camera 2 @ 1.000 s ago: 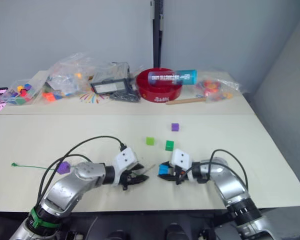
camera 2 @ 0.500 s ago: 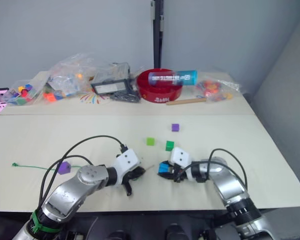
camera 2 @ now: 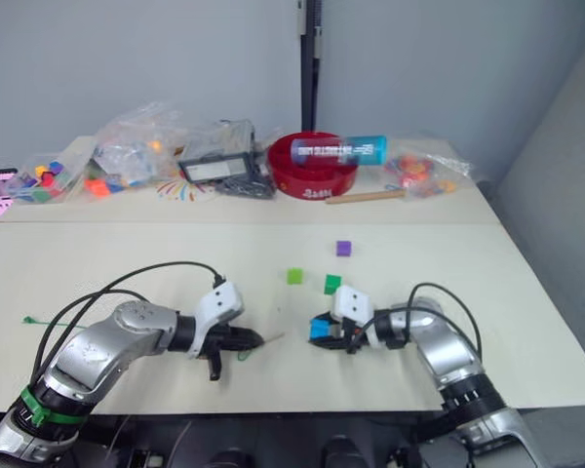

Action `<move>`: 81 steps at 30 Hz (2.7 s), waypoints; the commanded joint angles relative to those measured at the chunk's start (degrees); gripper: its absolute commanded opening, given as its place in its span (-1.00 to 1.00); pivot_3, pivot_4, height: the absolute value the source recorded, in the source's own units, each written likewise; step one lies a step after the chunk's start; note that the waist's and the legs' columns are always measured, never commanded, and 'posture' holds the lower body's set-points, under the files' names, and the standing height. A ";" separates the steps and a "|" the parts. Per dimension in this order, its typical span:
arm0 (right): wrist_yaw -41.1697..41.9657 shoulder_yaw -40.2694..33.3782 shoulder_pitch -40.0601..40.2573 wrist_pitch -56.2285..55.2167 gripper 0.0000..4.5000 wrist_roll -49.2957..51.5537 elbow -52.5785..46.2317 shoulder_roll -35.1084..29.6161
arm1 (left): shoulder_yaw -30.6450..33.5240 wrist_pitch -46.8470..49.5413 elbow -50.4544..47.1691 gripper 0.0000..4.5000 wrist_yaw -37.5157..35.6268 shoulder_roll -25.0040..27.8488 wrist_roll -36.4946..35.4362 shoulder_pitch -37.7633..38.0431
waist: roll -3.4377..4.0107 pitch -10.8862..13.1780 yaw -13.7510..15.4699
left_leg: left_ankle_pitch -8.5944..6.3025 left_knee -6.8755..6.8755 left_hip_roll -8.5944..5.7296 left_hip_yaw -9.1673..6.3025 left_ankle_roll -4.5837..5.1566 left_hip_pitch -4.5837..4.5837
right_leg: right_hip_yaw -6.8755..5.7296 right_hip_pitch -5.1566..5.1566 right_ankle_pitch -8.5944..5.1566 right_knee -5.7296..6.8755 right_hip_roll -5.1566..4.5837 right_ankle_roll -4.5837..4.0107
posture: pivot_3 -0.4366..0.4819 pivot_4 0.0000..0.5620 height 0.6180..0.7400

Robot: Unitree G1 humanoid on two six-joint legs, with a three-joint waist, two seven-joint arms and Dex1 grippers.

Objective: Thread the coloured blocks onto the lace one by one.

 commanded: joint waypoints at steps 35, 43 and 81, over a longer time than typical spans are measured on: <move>0.85 4.82 0.66 -0.73 -0.39 -3.50 -5.00 0.00 | -10.79 -0.08 -2.82 -0.98 -3.99 2.59 5.21 -9.57 | 0.00 0.00 -0.17 | 0.00 0.01 0.00 -0.01 0.00 0.03 | 0.01 0.00 0.00 0.05 0.03 0.00 | -0.05 -0.47 0.85; 0.88 5.18 0.40 -0.62 -0.39 -4.25 -5.38 0.52 | -11.88 -0.37 -2.56 -0.98 -4.92 2.11 5.45 -10.98 | 0.00 0.00 -0.18 | 0.00 0.01 0.00 0.00 0.00 0.03 | 0.01 0.00 0.00 0.05 0.03 0.00 | -0.05 -0.47 0.85; -1.14 6.04 1.80 1.92 -0.39 -6.00 -8.10 0.48 | -5.08 -18.82 8.55 -0.14 -5.47 -6.99 7.28 -8.22 | 0.00 -0.02 0.03 | 0.01 0.06 -0.03 -0.01 0.00 0.11 | 0.01 0.11 0.00 0.09 0.00 0.00 | -0.05 -0.47 0.85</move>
